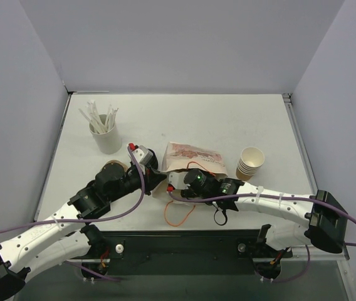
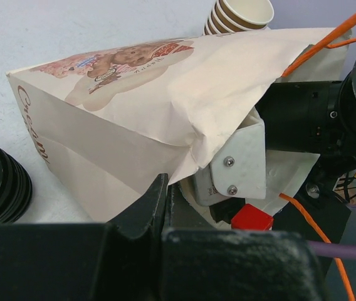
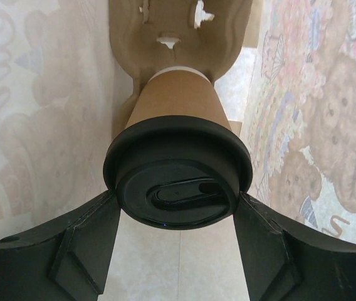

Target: Pack the takeout coffee

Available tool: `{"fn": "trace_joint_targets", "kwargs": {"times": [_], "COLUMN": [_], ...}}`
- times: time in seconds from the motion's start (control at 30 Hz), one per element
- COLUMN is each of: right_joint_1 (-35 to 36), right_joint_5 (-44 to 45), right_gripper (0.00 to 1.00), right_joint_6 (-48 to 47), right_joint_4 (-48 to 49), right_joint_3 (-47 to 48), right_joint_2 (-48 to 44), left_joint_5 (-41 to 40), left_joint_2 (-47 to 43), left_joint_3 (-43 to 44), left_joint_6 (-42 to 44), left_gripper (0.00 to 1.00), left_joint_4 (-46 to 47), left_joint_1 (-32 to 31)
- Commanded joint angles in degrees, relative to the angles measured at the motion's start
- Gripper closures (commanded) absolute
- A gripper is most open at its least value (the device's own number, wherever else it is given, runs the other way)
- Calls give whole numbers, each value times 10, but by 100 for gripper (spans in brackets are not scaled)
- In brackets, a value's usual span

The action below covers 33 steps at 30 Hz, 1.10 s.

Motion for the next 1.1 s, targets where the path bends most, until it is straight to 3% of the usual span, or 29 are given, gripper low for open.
{"fn": "trace_joint_targets", "kwargs": {"times": [0.0, 0.37, 0.57, 0.7, 0.87, 1.07], "right_joint_1": [-12, -8, -5, -3, 7, 12], "right_joint_5": [48, 8, 7, -52, -120, -123], "right_gripper": [60, 60, 61, 61, 61, 61], "right_joint_6": [-1, 20, 34, 47, 48, 44], "right_joint_4": [6, -27, -93, -158, -209, -214], "right_joint_3": [-13, 20, 37, 62, 104, 131], "right_joint_2": [-6, -60, -81, -90, -65, -17], "left_joint_5": [10, 2, -3, -2, 1, -2], "left_joint_2": [-2, 15, 18, 19, 20, 23], "left_joint_3": [32, 44, 45, 45, 43, 45], "left_joint_6": [-14, -21, -25, -27, -31, -38], "left_gripper": [100, 100, 100, 100, 100, 100], "left_joint_4": [0, -10, -10, -8, -6, -8], "left_joint_1": [-1, -2, -1, -1, -1, -2]}}
